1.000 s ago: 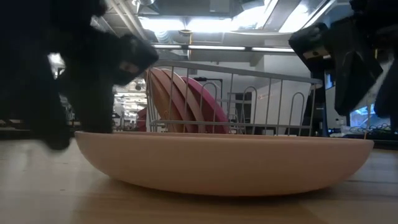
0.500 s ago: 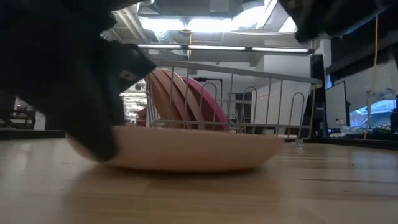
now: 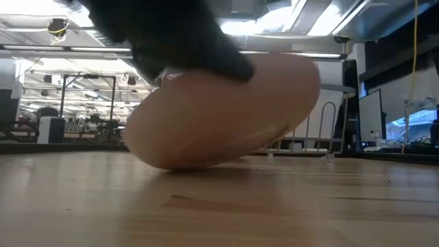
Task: Sort dishes
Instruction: Put the light brown plate into the dish rack
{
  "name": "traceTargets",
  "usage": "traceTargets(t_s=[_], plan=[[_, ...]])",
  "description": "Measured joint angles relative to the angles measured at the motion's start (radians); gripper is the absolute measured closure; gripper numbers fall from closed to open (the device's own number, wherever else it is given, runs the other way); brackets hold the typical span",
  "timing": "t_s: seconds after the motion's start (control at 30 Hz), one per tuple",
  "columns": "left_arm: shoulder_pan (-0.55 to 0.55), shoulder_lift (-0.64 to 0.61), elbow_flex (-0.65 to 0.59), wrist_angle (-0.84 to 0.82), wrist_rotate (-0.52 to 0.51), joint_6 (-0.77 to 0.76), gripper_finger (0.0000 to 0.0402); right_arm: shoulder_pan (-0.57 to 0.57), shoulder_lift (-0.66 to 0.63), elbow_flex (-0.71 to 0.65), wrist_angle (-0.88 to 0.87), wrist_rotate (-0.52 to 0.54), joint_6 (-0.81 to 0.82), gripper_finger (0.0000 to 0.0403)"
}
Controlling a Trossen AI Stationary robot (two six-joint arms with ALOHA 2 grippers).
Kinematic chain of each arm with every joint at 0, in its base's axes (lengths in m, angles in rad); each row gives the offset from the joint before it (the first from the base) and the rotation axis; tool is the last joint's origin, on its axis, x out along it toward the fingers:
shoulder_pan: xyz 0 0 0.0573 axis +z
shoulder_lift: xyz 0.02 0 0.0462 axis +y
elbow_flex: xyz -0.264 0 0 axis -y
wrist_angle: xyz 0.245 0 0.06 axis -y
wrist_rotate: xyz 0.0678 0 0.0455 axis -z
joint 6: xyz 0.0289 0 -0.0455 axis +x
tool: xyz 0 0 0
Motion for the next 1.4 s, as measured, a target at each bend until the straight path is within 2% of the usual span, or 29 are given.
traceTargets(t_s=[0.1, 0.3, 0.47, 0.67, 0.8, 1.0, 1.2, 1.4], plan=[[-0.001, 0.000, 0.000, 0.063, -0.072, -0.012, 0.0400, 0.039, 0.000, 0.045, -0.001, 0.124, 0.118, 0.0292], [-0.004, 0.000, 0.000, 0.155, -0.251, -0.014, 0.0401, 0.139, 0.000, 0.076, -0.003, 0.449, 0.433, 0.0292], [-0.018, 0.000, 0.001, 0.210, -0.329, 0.018, 0.0401, 0.204, 0.006, 0.076, -0.007, 0.610, 0.652, 0.0292], [-0.052, 0.001, 0.001, 0.323, -0.423, 0.065, 0.0401, 0.207, 0.023, 0.072, -0.012, 0.634, 0.825, 0.0292], [-0.094, 0.001, 0.011, 0.451, -0.493, 0.181, 0.0401, 0.178, 0.030, 0.071, -0.011, 0.625, 0.931, 0.0292], [-0.153, 0.001, 0.080, 0.462, -0.651, 0.332, 0.0401, 0.136, 0.030, 0.070, -0.008, 0.603, 1.006, 0.0292], [-0.162, 0.001, 0.121, 0.463, -0.683, 0.452, 0.0402, 0.091, 0.030, 0.070, 0.024, 0.561, 1.027, 0.0292], [-0.149, 0.001, 0.126, 0.454, -0.706, 0.480, 0.0401, 0.053, 0.039, 0.070, 0.069, 0.538, 1.024, 0.0292]])
